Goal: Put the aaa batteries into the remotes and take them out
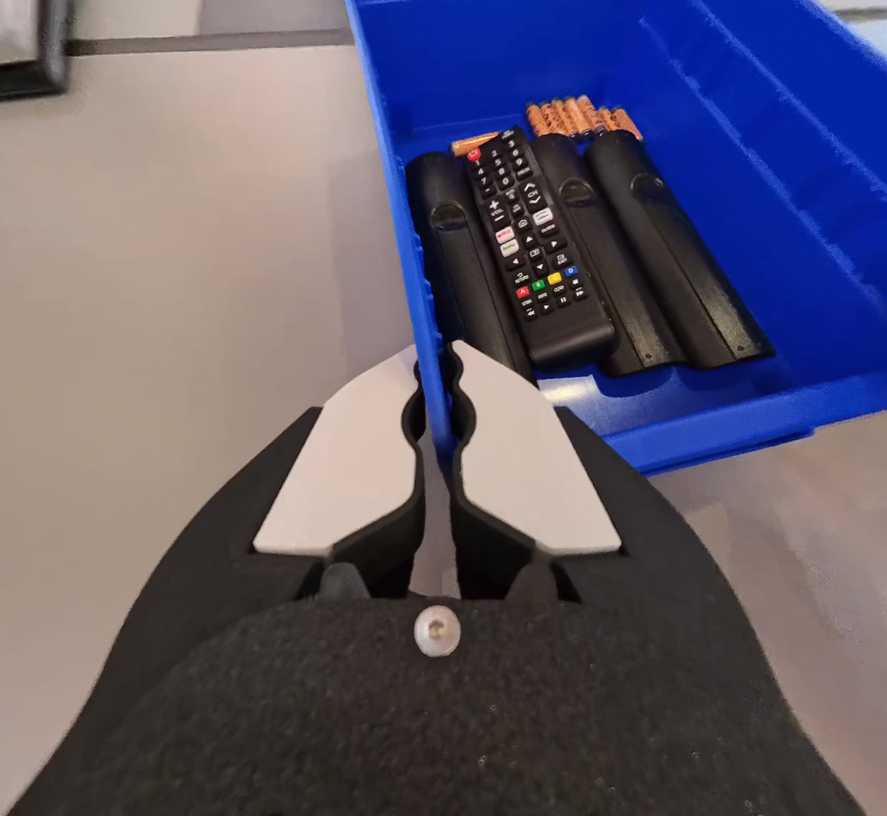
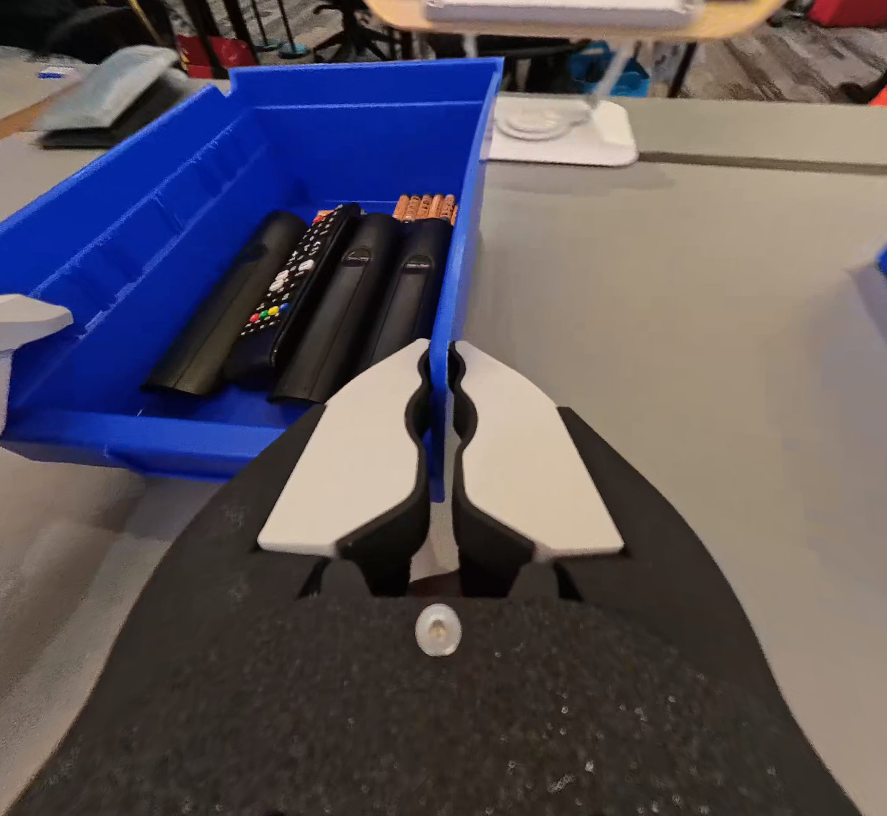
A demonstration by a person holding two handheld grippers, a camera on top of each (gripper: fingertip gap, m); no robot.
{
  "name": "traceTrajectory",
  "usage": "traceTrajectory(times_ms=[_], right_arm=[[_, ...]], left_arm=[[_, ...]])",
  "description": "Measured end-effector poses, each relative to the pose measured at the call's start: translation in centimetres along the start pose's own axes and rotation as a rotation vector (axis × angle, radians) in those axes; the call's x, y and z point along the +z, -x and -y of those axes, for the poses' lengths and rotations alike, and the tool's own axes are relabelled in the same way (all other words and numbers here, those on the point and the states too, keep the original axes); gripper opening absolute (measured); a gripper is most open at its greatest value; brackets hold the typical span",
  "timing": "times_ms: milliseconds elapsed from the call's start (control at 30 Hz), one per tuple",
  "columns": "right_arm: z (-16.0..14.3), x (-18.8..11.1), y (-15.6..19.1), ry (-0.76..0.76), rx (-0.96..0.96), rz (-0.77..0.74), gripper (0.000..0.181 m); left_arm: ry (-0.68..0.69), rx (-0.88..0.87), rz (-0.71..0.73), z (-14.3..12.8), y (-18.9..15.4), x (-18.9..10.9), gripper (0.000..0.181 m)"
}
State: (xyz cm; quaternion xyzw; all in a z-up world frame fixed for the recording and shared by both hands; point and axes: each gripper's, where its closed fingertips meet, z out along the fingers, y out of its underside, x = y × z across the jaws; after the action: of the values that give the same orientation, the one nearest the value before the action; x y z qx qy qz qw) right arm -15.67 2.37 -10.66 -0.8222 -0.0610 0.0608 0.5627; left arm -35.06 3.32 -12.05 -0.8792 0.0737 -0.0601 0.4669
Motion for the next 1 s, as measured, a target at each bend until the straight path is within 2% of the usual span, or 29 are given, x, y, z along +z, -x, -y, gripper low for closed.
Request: traceTrajectory(times_ms=[233, 333, 400, 433, 500, 667, 800, 833, 867, 900, 1000], right_arm=[[1.3, 3.2, 13.1, -0.042, -0.019, 0.075, 0.004], [0.7, 4.6, 16.6, -0.022, -0.029, 0.101, 0.004], [-0.6, 5.4, 18.2, 0.032, -0.008, 0.132, 0.005], [-1.0, 5.6, 18.7, 0.038, 0.018, 0.155, 0.005], [-1.0, 5.5, 18.8, 0.028, 0.017, 0.149, 0.006], [-1.1, 5.3, 19.5, 0.049, -0.014, 0.2, 0.009], [-1.3, 4.8, 19.7, 0.092, -0.059, 0.301, 0.013], [-1.2, 4.4, 19.5, 0.101, -0.066, 0.332, 0.02], [-0.9, 3.7, 19.2, 0.098, -0.079, 0.367, 0.026], [-0.4, 2.6, 18.6, 0.08, -0.102, 0.402, 0.03], [2.1, -1.9, 15.4, -0.009, -0.237, 0.539, 0.039]], left_arm=[[-0.036, 0.024, 0.117, 0.6, 13.0, -3.2, 0.004], [-0.021, 0.019, 0.142, 0.1, 16.6, -3.3, 0.004], [0.026, -0.009, 0.142, -1.6, 18.2, -2.4, 0.004], [-0.005, -0.023, 0.134, -1.8, 18.6, -2.2, 0.004], [-0.023, -0.053, 0.092, -1.8, 18.7, -2.2, 0.004], [-0.006, -0.05, 0.114, -1.4, 19.3, -1.6, 0.005], [0.0, -0.046, 0.127, -1.4, 19.4, -1.5, 0.005], [0.001, -0.046, 0.122, -1.4, 19.4, -1.6, 0.006], [0.004, -0.057, 0.125, -1.6, 19.5, -1.9, 0.013], [-0.001, -0.078, 0.127, -1.6, 19.5, -2.5, 0.027], [-0.089, -0.14, 0.126, 0.0, 18.6, -6.1, 0.043]])
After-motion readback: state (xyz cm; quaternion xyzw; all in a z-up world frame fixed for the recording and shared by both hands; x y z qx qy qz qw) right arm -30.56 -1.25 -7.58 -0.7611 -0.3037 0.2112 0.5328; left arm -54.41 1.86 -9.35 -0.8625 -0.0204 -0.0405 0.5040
